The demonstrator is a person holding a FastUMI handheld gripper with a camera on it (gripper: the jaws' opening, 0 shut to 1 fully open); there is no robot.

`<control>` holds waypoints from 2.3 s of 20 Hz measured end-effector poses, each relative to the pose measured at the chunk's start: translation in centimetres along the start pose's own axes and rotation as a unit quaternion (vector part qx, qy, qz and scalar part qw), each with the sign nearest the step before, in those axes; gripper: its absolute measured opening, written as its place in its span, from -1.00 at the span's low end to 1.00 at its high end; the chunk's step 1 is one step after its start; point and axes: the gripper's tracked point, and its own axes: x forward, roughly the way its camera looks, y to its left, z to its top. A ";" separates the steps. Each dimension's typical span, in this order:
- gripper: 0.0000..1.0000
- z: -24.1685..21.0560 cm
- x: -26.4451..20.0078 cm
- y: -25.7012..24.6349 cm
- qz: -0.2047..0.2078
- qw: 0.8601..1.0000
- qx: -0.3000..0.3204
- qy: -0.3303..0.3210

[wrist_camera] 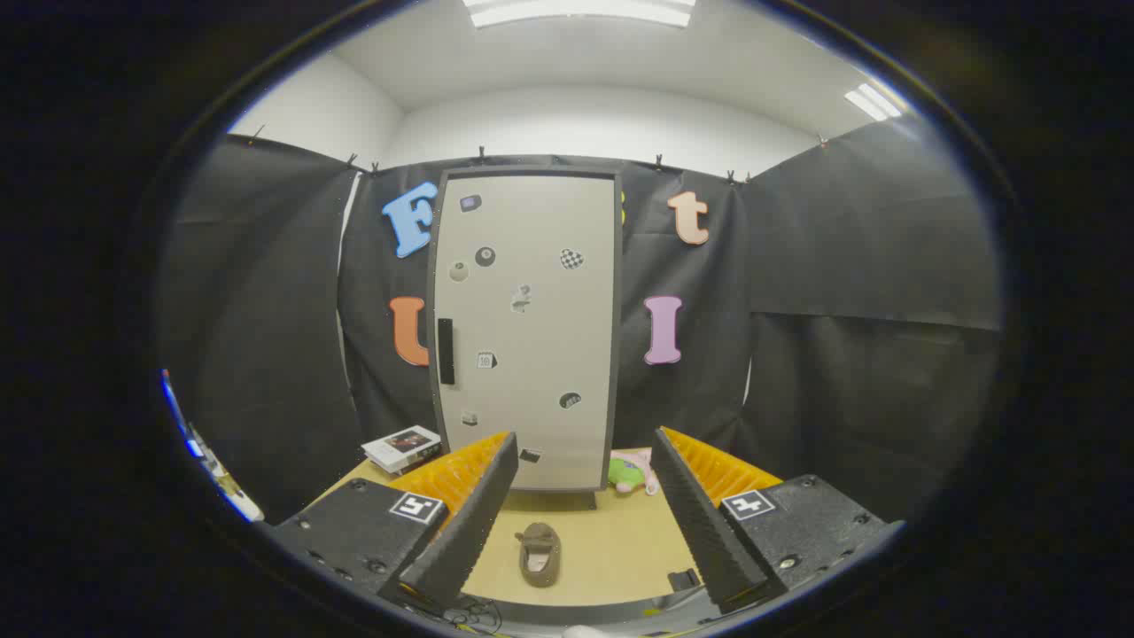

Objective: Open the shoe cabinet door, grab the shoes and put them into the shoe cabinet, then close the shoe cabinet door.

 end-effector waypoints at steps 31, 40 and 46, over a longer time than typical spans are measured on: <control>0.99 -0.3 16.7 17.1 0.117 0.992 -0.046 -0.014; 0.99 -0.3 29.2 23.8 0.161 0.986 -0.030 -0.003; 0.99 -0.1 35.7 26.2 0.165 0.986 -0.030 0.005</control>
